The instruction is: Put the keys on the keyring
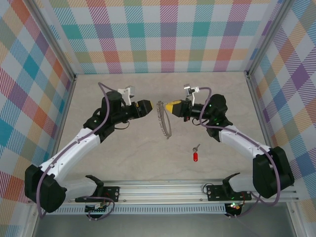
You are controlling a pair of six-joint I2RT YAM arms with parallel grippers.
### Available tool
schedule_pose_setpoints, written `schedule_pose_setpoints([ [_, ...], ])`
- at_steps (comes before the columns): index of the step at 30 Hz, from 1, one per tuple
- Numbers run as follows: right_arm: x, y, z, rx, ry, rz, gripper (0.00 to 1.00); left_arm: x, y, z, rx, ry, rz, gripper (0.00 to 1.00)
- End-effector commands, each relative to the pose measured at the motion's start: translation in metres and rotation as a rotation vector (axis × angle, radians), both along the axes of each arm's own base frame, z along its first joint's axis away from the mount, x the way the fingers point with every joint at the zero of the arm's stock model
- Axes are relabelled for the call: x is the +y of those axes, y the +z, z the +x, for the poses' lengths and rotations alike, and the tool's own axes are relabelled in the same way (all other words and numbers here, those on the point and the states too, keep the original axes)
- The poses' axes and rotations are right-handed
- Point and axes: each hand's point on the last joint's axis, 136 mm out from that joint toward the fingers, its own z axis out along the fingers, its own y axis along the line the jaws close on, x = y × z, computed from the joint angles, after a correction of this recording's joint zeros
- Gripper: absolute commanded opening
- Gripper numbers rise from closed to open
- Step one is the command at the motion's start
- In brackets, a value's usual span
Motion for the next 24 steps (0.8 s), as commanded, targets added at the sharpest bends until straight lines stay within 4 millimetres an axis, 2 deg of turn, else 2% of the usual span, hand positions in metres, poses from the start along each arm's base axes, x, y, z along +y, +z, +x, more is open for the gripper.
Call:
schedule_pose_setpoints([
  [1, -0.001, 0.034, -0.005, -0.090, 0.033, 0.088, 0.00, -0.007, 0.042, -0.015, -0.137, -0.099, -0.056, 0.54],
  [8, 0.000, 0.033, 0.003, -0.053, 0.010, 0.116, 0.00, -0.017, 0.051, -0.024, -0.134, -0.172, -0.108, 0.34],
  [14, 0.000, 0.029, 0.007, -0.027, -0.005, 0.114, 0.00, -0.024, 0.052, -0.031, -0.135, -0.206, -0.122, 0.33],
  [19, 0.002, 0.023, 0.010, -0.003, -0.005, 0.104, 0.00, -0.039, 0.052, -0.037, -0.139, -0.255, -0.128, 0.33],
  [24, 0.006, 0.017, 0.009, 0.020, 0.024, 0.102, 0.00, -0.051, 0.052, -0.028, -0.135, -0.255, -0.125, 0.33],
])
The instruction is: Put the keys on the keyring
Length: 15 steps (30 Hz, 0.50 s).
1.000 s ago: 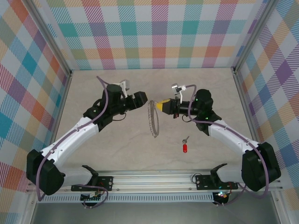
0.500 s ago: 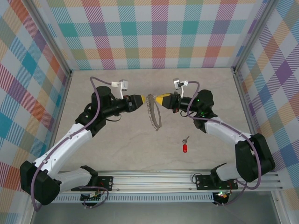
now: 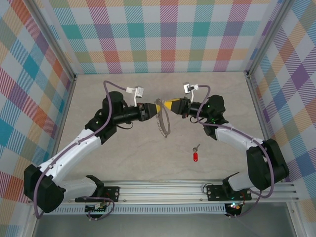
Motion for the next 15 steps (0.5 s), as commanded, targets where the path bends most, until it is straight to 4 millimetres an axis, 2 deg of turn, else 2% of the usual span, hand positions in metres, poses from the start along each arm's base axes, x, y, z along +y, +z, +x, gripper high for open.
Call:
schedule_pose_setpoints([
  [1, 0.003, 0.015, -0.006, -0.055, 0.031, 0.037, 0.00, -0.010, 0.027, 0.007, -0.062, -0.012, -0.047, 0.33],
  [5, 0.006, 0.012, -0.016, -0.061, 0.074, 0.033, 0.00, -0.009, 0.030, 0.022, -0.073, 0.045, -0.030, 0.33],
  [9, 0.002, 0.015, -0.031, -0.091, 0.107, 0.032, 0.00, 0.010, 0.026, 0.046, -0.080, 0.207, 0.040, 0.34],
  [12, -0.002, 0.021, -0.040, -0.116, 0.115, 0.035, 0.00, 0.024, 0.015, 0.063, -0.042, 0.289, 0.057, 0.34],
  [15, -0.006, 0.027, -0.047, -0.138, 0.113, 0.033, 0.00, 0.033, 0.009, 0.072, -0.013, 0.326, 0.053, 0.37],
])
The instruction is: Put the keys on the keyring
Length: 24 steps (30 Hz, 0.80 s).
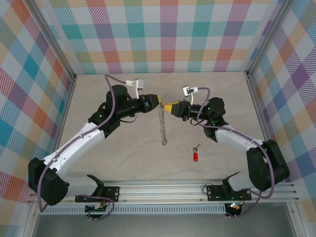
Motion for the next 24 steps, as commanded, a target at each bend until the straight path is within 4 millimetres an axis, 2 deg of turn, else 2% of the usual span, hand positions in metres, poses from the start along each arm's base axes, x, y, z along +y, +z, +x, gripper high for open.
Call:
schedule_pose_setpoints([
  [1, -0.006, 0.029, -0.028, -0.142, 0.051, 0.035, 0.00, 0.021, -0.003, 0.025, 0.015, 0.127, 0.008, 0.37],
  [6, -0.009, 0.027, -0.024, -0.136, 0.001, 0.021, 0.00, 0.015, 0.012, 0.010, -0.016, 0.055, -0.041, 0.42],
  [14, -0.011, 0.020, -0.001, -0.089, -0.117, 0.024, 0.00, 0.010, 0.044, -0.045, -0.143, -0.140, -0.142, 0.39],
  [19, -0.008, 0.021, 0.003, -0.078, -0.104, 0.049, 0.00, 0.004, 0.046, -0.063, -0.175, -0.217, -0.167, 0.37],
  [24, -0.005, 0.018, 0.006, -0.056, -0.091, 0.071, 0.00, -0.012, 0.043, -0.067, -0.173, -0.281, -0.178, 0.34],
])
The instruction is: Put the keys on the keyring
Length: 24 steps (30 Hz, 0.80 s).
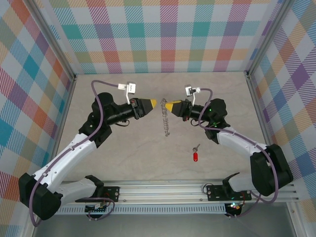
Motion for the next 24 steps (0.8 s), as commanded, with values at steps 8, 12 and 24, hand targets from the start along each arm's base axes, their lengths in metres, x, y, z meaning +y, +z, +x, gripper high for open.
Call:
schedule_pose_setpoints([
  [8, 0.004, 0.013, -0.007, -0.046, 0.028, 0.060, 0.00, -0.023, -0.006, -0.001, -0.021, -0.079, -0.007, 0.30],
  [12, 0.006, 0.011, -0.008, -0.044, 0.034, 0.056, 0.00, -0.026, -0.008, 0.001, -0.017, -0.083, -0.010, 0.30],
  [24, 0.008, 0.008, -0.008, -0.035, 0.046, 0.051, 0.00, -0.033, -0.011, 0.000, -0.013, -0.102, -0.004, 0.30],
])
